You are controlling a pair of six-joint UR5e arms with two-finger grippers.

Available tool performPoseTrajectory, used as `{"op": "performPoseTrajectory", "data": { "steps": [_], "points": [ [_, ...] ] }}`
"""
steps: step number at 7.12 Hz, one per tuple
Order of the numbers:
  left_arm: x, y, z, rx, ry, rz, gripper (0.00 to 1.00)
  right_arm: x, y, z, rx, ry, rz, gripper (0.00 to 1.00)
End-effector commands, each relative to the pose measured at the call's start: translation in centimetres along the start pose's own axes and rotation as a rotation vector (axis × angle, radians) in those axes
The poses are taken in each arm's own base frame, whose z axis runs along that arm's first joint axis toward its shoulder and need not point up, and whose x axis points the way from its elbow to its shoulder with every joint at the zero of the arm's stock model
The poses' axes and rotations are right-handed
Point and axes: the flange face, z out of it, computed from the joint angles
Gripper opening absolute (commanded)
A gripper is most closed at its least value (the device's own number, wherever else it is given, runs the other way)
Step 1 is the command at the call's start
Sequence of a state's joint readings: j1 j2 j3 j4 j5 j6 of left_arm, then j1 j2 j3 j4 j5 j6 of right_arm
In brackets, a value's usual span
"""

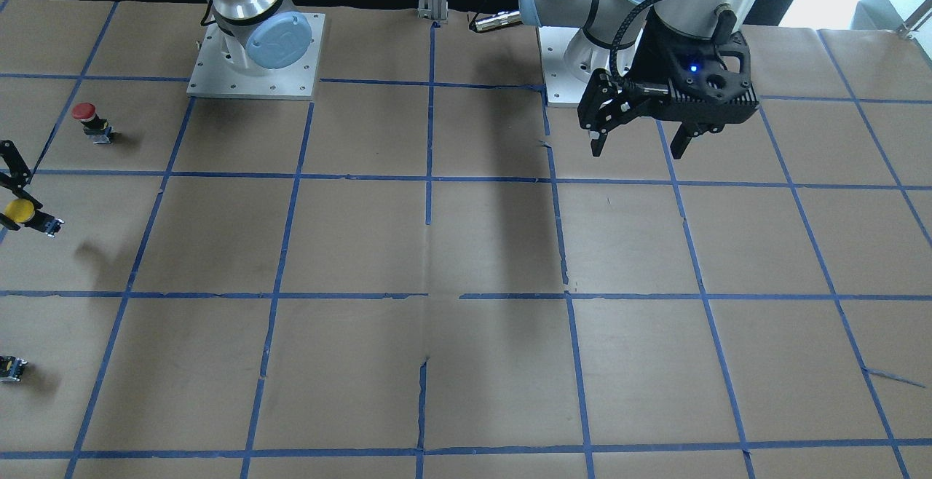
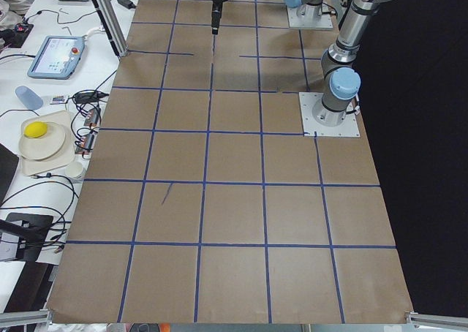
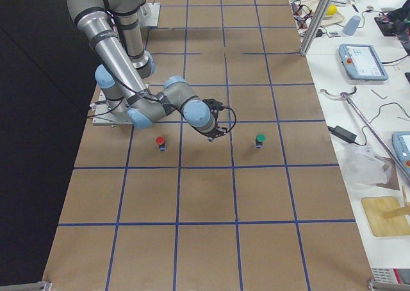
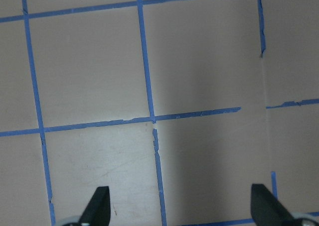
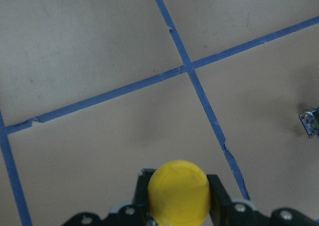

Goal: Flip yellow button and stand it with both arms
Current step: 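Set the button upright on its base and open the right gripper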

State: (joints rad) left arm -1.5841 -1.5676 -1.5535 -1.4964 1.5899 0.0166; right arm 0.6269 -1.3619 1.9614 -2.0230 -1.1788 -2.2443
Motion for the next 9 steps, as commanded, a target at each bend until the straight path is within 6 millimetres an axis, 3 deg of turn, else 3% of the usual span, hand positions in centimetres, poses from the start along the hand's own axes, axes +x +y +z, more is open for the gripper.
{"op": "performPoseTrajectory", "data": {
  "steps": [1,5,6,7,8,9],
  "points": [
    [-0.3,0.1,-0.1,-0.006,0.0,-0.005,1.0,-0.2,1.6,1.2,0.032,-0.005,-0.034,0.27],
    [-0.3,0.1,-0.1,-0.006,0.0,-0.005,1.0,-0.3,2.2,3.1,0.084,-0.019,-0.077,0.36],
    [-0.3,0.1,-0.2,-0.004,0.0,-0.005,1.0,-0.3,2.2,3.1,0.084,-0.022,-0.075,0.45],
    [-0.3,0.1,-0.2,-0.004,0.0,-0.005,1.0,-0.3,2.2,3.1,0.083,-0.023,-0.067,0.64],
    [-0.3,0.1,-0.2,-0.004,0.0,-0.005,1.0,-0.4,2.2,3.2,0.086,-0.028,-0.051,0.99],
    [-0.3,0.2,-0.1,-0.006,0.002,-0.005,1.0,-0.4,2.0,2.5,0.07,-0.025,-0.034,1.0]
  ]
}}
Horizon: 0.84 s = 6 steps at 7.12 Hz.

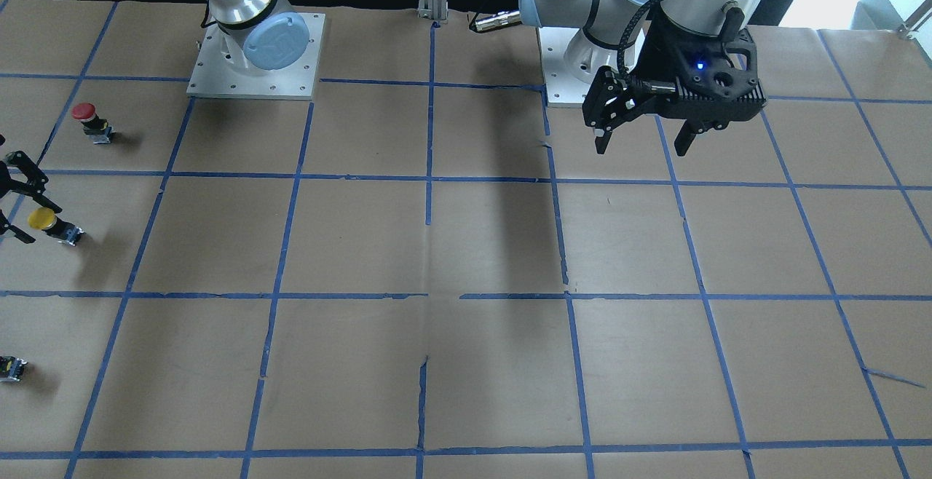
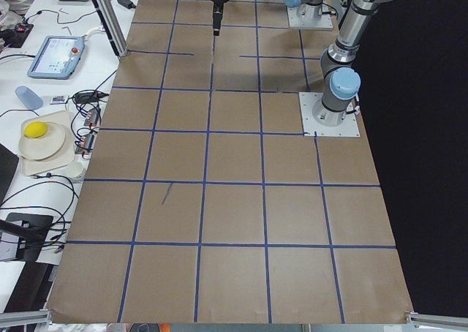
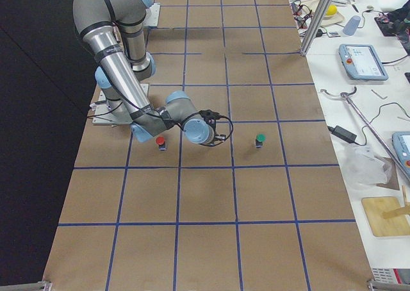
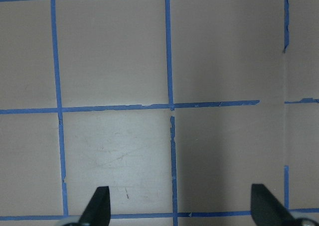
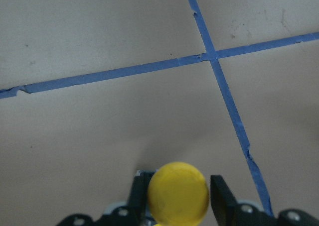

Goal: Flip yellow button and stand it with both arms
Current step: 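Set the button upright on its base and open the right gripper, then raise the right gripper away from the standing yellow button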

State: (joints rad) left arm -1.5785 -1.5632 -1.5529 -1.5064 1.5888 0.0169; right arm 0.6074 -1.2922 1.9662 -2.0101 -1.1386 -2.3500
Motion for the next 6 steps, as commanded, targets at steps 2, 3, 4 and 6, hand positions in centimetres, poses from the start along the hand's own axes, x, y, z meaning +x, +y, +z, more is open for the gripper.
{"op": "performPoseTrajectory", "data": {
  "steps": [2,3,4,6],
  "points": [
    [0.0,0.0,0.0,0.001,0.004,0.0,1.0,0.1,-1.6,-2.3,-0.044,0.013,0.129,1.0],
    [0.1,0.1,0.0,0.001,0.012,0.001,1.0,-0.9,-3.2,-4.1,-0.087,-0.025,0.249,1.0],
    [0.1,0.1,-0.1,0.002,0.012,0.001,1.0,-1.3,-5.2,-6.0,-0.11,-0.009,0.37,1.0],
    [0.0,0.2,-0.1,0.002,0.01,0.0,1.0,-1.9,-10.8,-9.4,-0.196,0.045,0.623,1.0]
  ]
}}
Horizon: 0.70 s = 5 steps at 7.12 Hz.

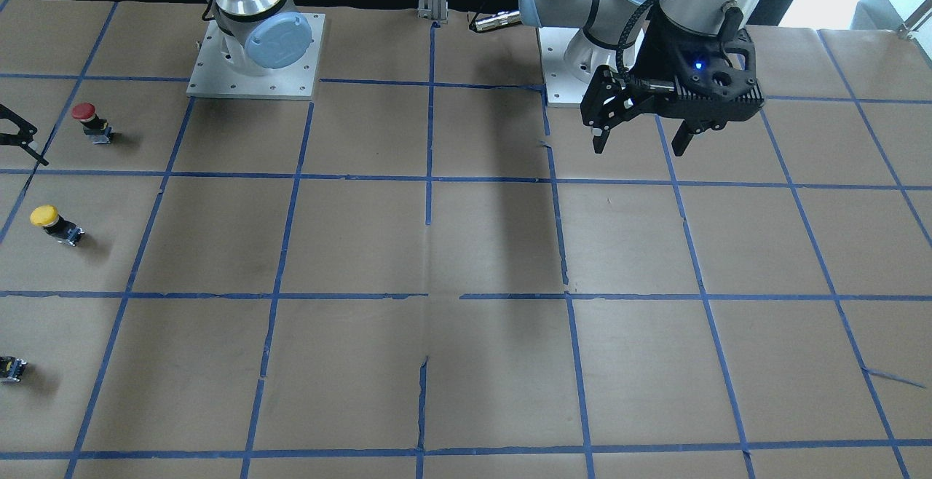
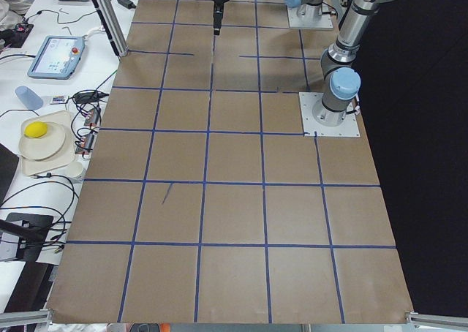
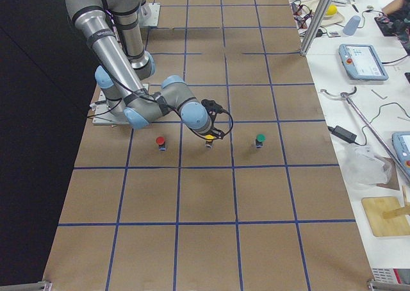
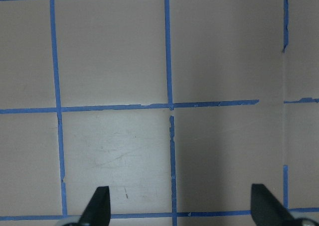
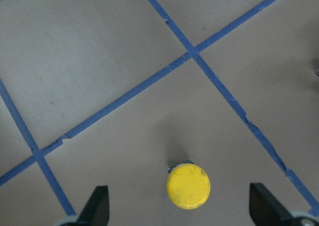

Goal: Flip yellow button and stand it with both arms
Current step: 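Raise the right gripper away from the standing yellow button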

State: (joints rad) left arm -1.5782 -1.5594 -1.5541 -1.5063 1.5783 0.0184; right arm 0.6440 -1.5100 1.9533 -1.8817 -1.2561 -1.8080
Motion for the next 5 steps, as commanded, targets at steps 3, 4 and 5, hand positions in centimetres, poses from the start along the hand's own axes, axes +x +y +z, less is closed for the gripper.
{"op": "performPoseTrajectory", "data": {
  "steps": [3,4,5],
  "points": [
    [-0.1,0.4,0.1,-0.002,-0.002,-0.003,1.0,-8.1,-13.8,-6.9,-0.127,0.023,0.556,1.0],
    [-0.3,0.5,0.1,-0.004,-0.002,-0.006,1.0,-10.2,-18.7,-7.8,-0.173,0.032,0.64,1.0],
    [-0.2,0.5,0.1,-0.002,-0.002,-0.004,1.0,-12.9,-23.2,-7.8,-0.219,0.057,0.778,1.0]
  ]
}}
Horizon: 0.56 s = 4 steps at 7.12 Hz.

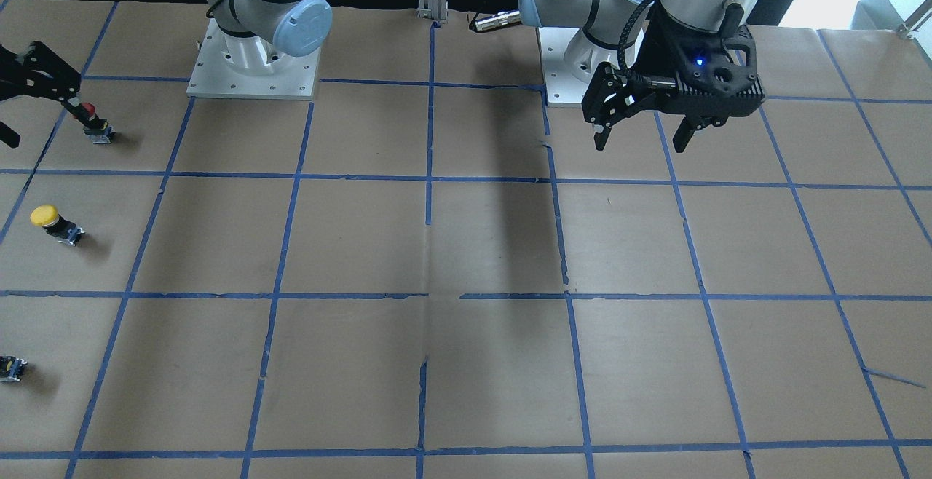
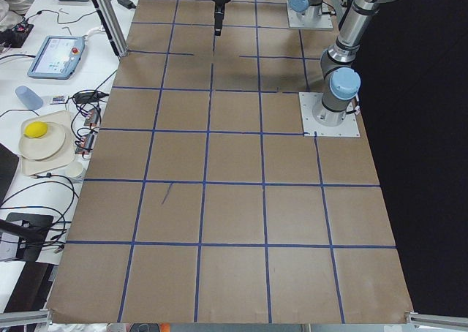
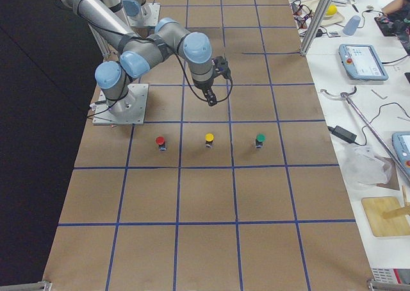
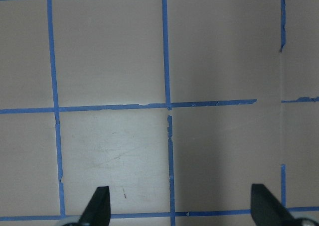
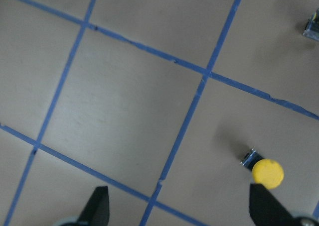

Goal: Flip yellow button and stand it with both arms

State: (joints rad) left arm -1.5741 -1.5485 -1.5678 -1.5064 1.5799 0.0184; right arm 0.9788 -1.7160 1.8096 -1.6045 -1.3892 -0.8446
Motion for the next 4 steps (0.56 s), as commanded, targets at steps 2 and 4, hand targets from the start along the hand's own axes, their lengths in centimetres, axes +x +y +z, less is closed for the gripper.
{"op": "performPoseTrajectory", "data": {
  "steps": [2,4],
  "points": [
    [0.0,0.1,0.0,0.001,0.0,0.0,1.0,-16.1,-4.8,-0.7,-0.095,0.077,0.359,1.0],
    [-0.1,0.0,-0.3,0.004,-0.002,-0.002,1.0,-23.8,-3.5,0.1,-0.159,0.193,0.39,1.0]
  ]
}}
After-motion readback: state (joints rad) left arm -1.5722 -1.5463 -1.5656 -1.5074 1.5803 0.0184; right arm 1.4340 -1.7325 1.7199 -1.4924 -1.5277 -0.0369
